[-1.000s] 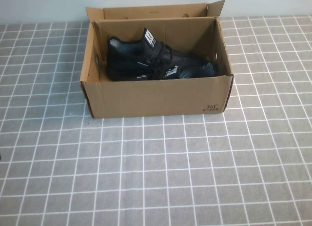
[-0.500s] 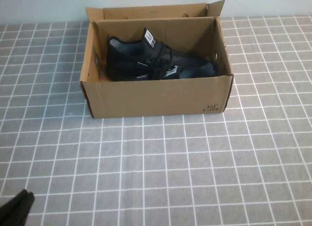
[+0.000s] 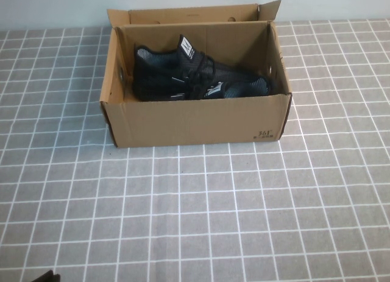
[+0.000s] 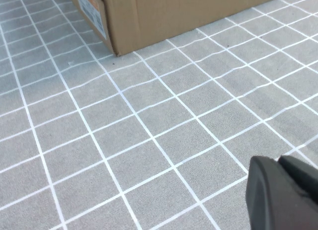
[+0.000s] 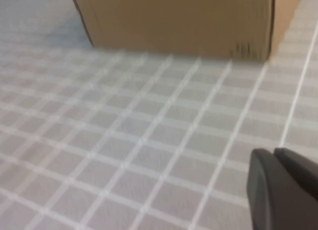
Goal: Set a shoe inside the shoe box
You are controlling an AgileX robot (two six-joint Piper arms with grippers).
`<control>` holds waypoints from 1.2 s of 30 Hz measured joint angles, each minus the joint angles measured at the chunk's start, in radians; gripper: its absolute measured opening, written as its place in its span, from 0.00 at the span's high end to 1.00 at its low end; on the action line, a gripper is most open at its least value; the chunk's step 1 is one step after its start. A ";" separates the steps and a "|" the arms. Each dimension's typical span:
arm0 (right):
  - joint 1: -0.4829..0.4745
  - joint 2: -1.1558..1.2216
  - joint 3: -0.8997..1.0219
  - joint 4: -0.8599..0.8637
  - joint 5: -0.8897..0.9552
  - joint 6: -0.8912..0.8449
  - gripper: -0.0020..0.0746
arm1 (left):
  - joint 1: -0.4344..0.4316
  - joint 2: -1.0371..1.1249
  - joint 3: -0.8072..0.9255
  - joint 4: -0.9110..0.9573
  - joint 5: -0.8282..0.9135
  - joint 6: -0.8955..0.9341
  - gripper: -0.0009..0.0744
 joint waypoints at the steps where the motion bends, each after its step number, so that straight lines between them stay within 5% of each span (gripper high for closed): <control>1: 0.000 0.000 0.022 0.000 0.000 0.000 0.99 | 0.000 0.000 0.000 0.000 0.001 0.000 0.99; 11: -0.029 -0.068 0.086 0.001 0.042 0.000 0.99 | 0.000 0.000 0.000 0.002 0.005 0.000 0.99; 24: -0.484 -0.218 0.086 0.001 0.018 -0.001 0.99 | 0.000 0.000 0.000 0.002 0.005 0.000 0.99; 36: -0.517 -0.224 0.086 -0.011 0.121 -0.036 0.99 | 0.000 0.000 0.000 0.004 0.006 0.000 0.99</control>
